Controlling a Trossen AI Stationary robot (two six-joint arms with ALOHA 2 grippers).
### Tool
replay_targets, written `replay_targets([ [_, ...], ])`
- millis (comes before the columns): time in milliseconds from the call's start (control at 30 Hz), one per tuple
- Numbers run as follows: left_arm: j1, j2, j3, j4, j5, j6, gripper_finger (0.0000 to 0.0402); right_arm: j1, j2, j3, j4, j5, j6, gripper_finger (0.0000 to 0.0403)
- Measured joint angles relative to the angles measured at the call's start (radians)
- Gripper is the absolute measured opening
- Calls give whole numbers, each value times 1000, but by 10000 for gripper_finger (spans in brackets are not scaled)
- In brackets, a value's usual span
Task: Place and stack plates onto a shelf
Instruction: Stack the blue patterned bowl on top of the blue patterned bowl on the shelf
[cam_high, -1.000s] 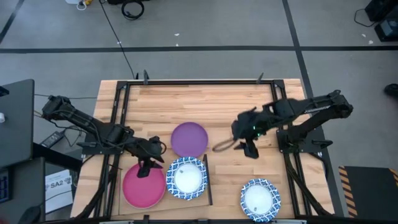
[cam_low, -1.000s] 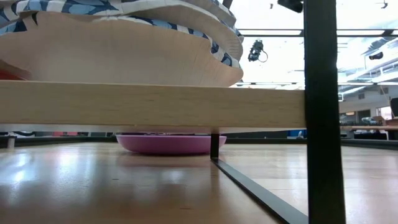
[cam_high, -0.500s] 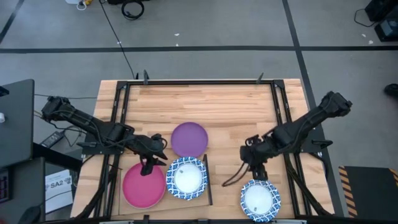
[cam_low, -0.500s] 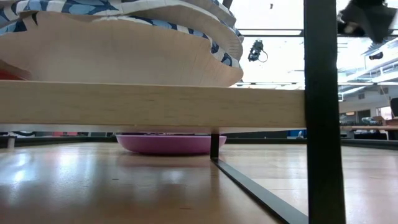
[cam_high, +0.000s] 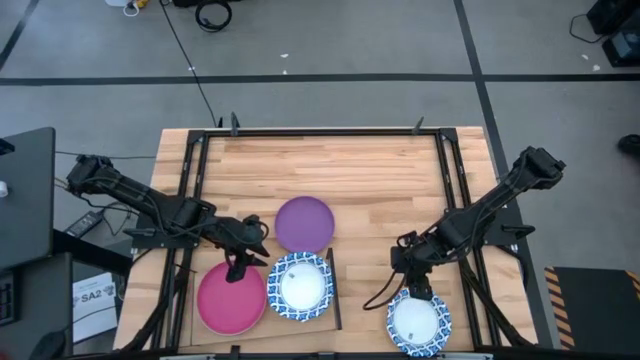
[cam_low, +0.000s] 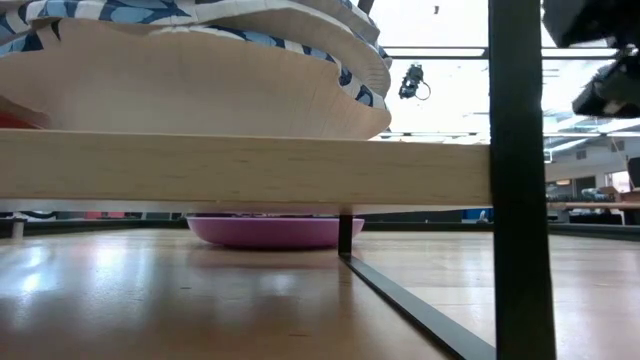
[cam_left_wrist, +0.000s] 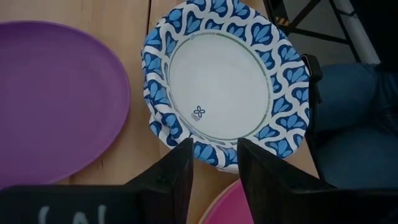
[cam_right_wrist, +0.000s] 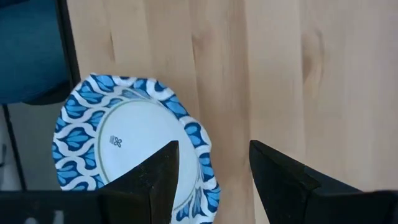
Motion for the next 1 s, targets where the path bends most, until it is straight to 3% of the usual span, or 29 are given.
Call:
replay_targets([
  [200,0,0,0,0,0,0,130,3,0,-63,55,-53,14,201],
  [700,0,0,0,0,0,0,130,82,0,-219,259,-54,12,199],
  [1000,0,0,0,0,0,0,130,97,0,-250,277,-54,4,176],
])
